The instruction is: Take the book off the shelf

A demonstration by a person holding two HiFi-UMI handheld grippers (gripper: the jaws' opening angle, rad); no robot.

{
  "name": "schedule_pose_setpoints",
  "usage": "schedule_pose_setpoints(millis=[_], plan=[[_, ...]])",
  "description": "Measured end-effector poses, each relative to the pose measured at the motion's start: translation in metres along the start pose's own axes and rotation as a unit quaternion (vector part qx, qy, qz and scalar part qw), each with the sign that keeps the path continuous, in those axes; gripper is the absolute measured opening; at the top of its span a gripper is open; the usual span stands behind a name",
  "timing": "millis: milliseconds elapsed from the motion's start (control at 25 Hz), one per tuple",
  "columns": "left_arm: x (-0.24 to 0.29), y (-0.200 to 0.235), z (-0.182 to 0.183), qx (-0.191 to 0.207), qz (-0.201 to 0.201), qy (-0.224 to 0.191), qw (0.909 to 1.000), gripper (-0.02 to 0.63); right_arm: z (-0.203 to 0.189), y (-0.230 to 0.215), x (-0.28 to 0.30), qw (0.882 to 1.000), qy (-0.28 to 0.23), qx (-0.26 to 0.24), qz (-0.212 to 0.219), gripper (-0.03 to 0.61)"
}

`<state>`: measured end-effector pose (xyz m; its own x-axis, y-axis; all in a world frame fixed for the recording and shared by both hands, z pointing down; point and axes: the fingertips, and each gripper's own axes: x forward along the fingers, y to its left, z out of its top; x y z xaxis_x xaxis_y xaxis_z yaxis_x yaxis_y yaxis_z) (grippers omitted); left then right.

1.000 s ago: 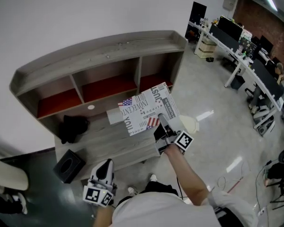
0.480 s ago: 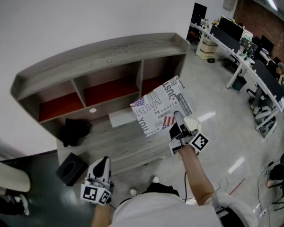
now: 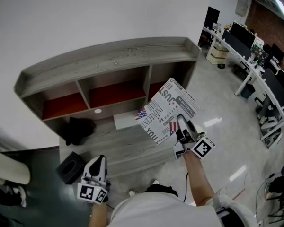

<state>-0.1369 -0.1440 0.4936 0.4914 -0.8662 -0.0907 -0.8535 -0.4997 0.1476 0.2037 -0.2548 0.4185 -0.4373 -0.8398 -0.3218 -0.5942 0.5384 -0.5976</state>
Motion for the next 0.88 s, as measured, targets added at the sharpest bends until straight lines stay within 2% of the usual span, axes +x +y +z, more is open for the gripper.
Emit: schedule_pose_setpoints(millis=[280, 520, 600, 760, 880], plan=[[0.025, -0.007, 0.017, 0.024, 0.020, -0.005, 0.9995, 0.015, 0.015, -0.012, 0.014, 0.992, 0.048, -0.117, 0.011, 0.175], [0.038, 0.003, 0.030, 0.044, 0.049, -0.010, 0.9978, 0.015, 0.041, -0.032, 0.012, 0.986, 0.062, -0.151, 0.017, 0.173], [0.039, 0.007, 0.034, 0.050, 0.060, -0.012, 0.9969, 0.015, 0.046, -0.035, 0.006, 0.978, 0.081, -0.191, 0.015, 0.173], [0.041, 0.017, 0.043, 0.063, 0.082, -0.016, 0.9945, 0.015, 0.050, -0.035, -0.006, 0.950, 0.116, -0.290, 0.005, 0.173], [0.038, 0.025, 0.046, 0.068, 0.102, -0.020, 0.9923, 0.015, 0.047, -0.043, -0.017, 0.941, 0.116, -0.316, -0.022, 0.173]])
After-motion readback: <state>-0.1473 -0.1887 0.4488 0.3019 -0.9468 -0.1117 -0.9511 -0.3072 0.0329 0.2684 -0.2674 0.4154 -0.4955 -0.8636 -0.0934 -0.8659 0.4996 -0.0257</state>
